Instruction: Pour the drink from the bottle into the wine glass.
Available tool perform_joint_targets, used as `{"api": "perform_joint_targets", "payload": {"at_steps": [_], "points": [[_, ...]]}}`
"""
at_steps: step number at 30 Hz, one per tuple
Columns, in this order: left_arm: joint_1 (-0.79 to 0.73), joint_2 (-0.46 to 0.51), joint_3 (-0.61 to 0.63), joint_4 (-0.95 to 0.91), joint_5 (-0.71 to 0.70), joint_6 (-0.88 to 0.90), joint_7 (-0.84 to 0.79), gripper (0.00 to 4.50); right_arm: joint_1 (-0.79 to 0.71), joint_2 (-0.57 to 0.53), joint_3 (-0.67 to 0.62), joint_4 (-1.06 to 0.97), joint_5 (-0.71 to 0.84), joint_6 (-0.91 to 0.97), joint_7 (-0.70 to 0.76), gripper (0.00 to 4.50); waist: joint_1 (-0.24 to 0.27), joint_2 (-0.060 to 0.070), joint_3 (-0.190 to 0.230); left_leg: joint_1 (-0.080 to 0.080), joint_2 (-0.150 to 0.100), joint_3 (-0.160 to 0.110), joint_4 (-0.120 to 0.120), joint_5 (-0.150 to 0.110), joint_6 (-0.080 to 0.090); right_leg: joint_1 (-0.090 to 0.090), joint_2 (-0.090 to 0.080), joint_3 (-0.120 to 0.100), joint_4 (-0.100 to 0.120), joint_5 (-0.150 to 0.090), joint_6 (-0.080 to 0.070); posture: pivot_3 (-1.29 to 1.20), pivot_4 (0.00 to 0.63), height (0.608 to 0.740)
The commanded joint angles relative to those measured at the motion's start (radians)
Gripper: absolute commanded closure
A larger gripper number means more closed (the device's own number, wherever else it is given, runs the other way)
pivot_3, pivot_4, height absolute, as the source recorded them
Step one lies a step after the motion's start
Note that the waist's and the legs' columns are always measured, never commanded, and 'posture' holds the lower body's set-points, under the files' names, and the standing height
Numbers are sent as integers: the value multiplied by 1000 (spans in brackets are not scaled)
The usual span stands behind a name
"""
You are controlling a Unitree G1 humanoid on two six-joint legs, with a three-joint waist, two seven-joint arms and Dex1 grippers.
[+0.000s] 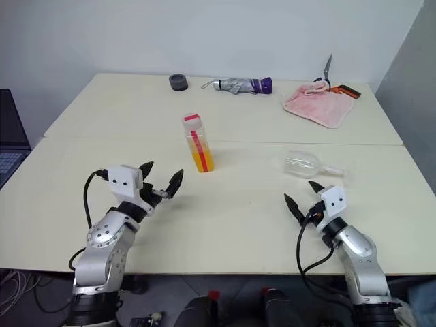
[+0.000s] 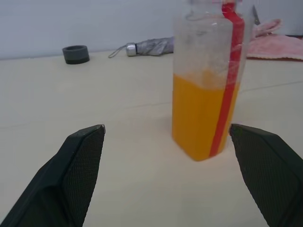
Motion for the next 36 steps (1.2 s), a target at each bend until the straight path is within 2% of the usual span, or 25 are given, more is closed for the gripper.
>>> {"api": "perform_joint_targets", "payload": {"at_steps": [1, 8, 17, 25, 36], "points": [[-55, -24, -33, 10, 40, 0, 44, 22, -8, -25, 6, -78, 55, 51, 51, 0, 0, 0, 0, 0, 0, 0, 0, 0, 0, 0, 0, 0, 0, 0, 0, 0, 150, 740], [-149, -69, -80, 81, 103, -3, 113, 22, 4, -102, 1, -127, 103, 115, 138, 0, 1, 0, 0, -1, -1, 0, 0, 0, 0, 0, 0, 0, 0, 0, 0, 0, 150, 740], [-238, -135, -143, 180, 160, -50, 146, 22, 2, -114, -23, -87, 98, 84, 163, 0, 2, 0, 0, -1, -1, -1, 0, 0, 0, 0, 0, -1, 0, 0, 0, 0, 150, 740], [-312, -183, -129, 258, 189, -104, 233, 22, -16, -134, -33, -91, 111, 106, 187, 0, 2, -1, 0, -1, -1, -1, 0, 0, 0, 0, 0, 0, 0, 0, 0, 0, 150, 740], [-378, -225, -117, 321, 199, -121, 315, 22, -92, -184, -22, -197, 215, 251, 214, 0, 2, -1, 0, -1, -2, -1, 0, 0, 0, 0, 0, -1, 0, 1, 0, 0, 150, 740]]}}
